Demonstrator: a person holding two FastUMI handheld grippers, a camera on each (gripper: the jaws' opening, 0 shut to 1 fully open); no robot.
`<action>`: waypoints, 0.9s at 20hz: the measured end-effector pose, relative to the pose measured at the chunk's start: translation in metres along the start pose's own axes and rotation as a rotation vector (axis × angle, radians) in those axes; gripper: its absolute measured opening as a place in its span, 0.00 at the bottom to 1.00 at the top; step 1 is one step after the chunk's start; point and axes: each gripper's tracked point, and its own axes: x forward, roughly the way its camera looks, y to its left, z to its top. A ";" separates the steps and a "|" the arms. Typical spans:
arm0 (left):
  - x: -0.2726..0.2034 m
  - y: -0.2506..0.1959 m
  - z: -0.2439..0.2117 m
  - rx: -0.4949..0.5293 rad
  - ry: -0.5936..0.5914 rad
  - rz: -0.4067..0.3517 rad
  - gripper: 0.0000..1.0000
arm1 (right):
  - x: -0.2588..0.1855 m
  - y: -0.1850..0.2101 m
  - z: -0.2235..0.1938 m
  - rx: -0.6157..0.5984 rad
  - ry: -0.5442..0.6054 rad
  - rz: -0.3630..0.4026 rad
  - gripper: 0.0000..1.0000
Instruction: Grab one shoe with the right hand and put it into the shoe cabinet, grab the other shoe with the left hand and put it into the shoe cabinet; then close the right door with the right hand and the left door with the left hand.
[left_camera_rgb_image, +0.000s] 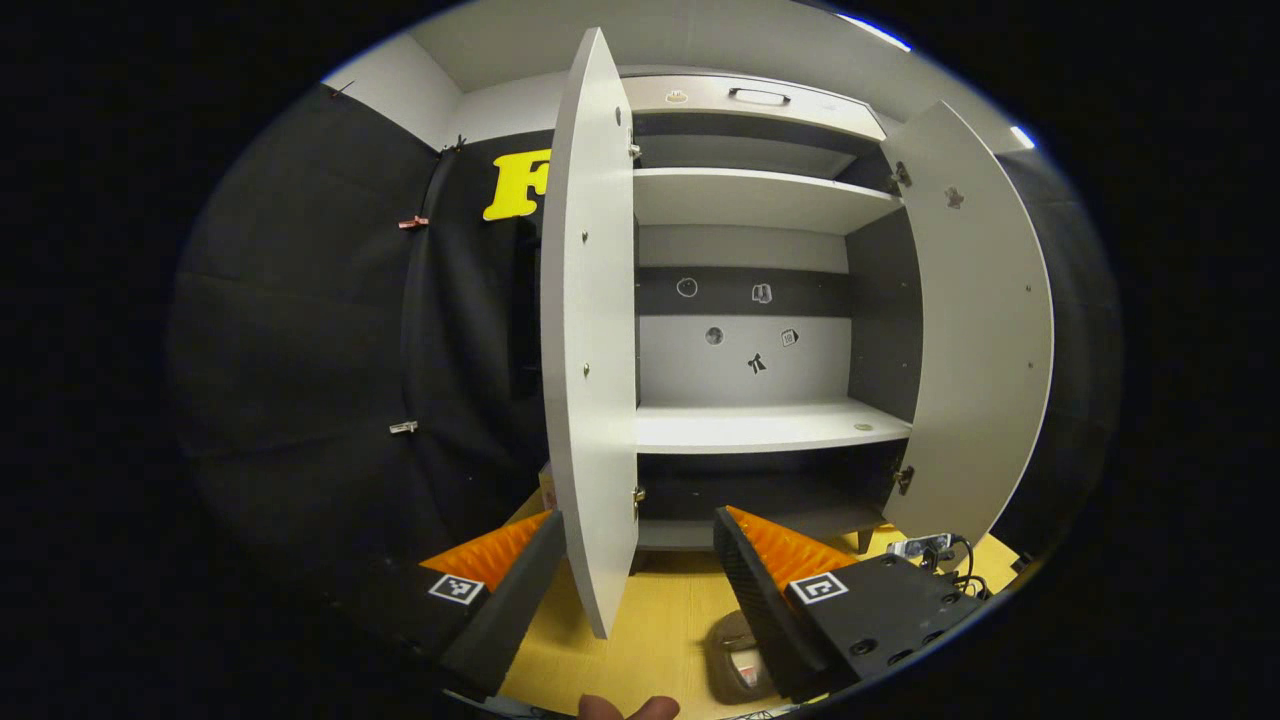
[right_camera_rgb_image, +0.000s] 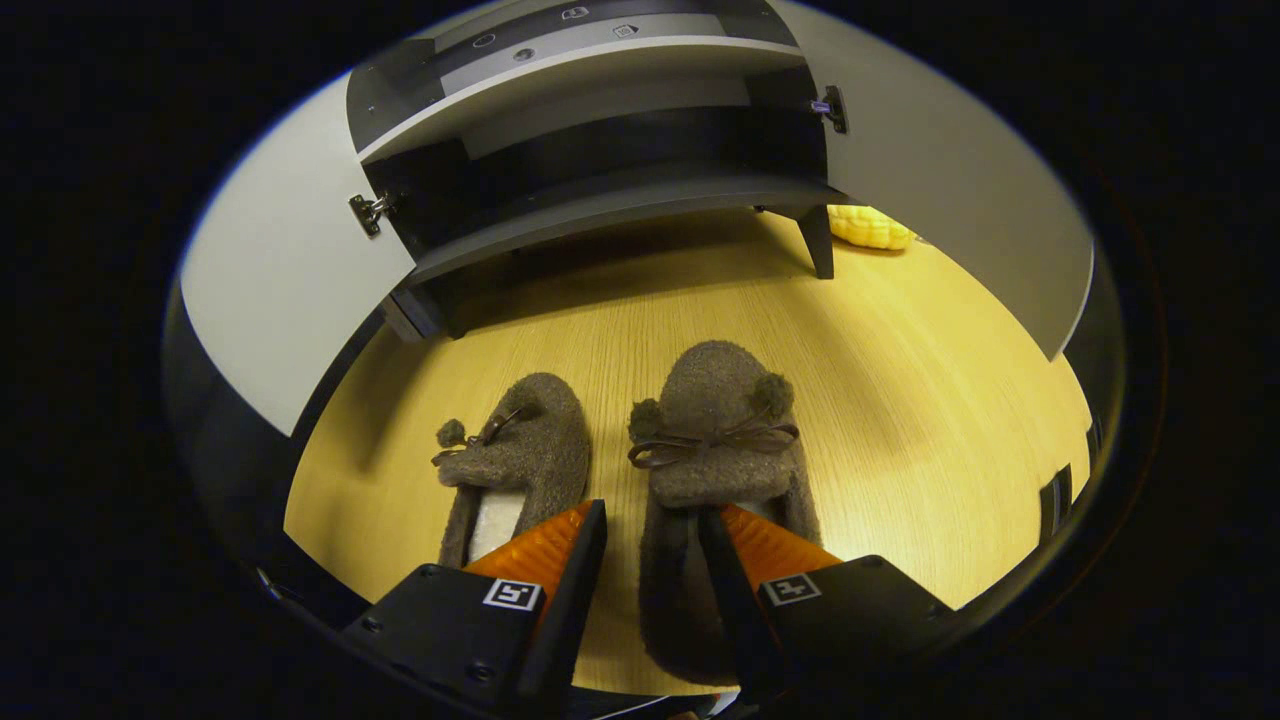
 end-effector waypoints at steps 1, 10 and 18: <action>0.002 0.000 -0.004 0.004 0.008 -0.003 0.95 | 0.006 -0.001 0.000 -0.007 -0.002 -0.017 0.65; 0.012 0.002 -0.021 -0.021 0.047 0.000 0.95 | 0.026 -0.012 0.016 -0.079 -0.080 -0.076 0.09; 0.013 -0.013 -0.014 -0.045 0.043 -0.020 0.95 | -0.051 -0.015 0.075 -0.047 -0.146 -0.026 0.09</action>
